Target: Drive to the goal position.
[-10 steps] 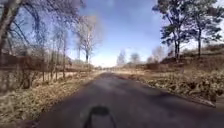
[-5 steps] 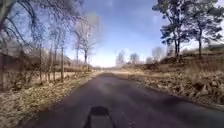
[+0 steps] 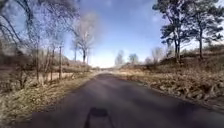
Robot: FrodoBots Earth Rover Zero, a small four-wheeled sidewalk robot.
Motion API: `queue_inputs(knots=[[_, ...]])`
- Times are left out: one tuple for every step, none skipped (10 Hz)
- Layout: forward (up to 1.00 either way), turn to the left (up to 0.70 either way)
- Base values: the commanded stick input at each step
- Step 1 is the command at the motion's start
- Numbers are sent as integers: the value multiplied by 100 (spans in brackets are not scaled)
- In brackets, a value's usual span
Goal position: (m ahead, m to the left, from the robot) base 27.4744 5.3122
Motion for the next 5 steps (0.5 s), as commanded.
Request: queue_inputs(knots=[[85,4],[85,5],[85,5],[85,6],[85,6]])
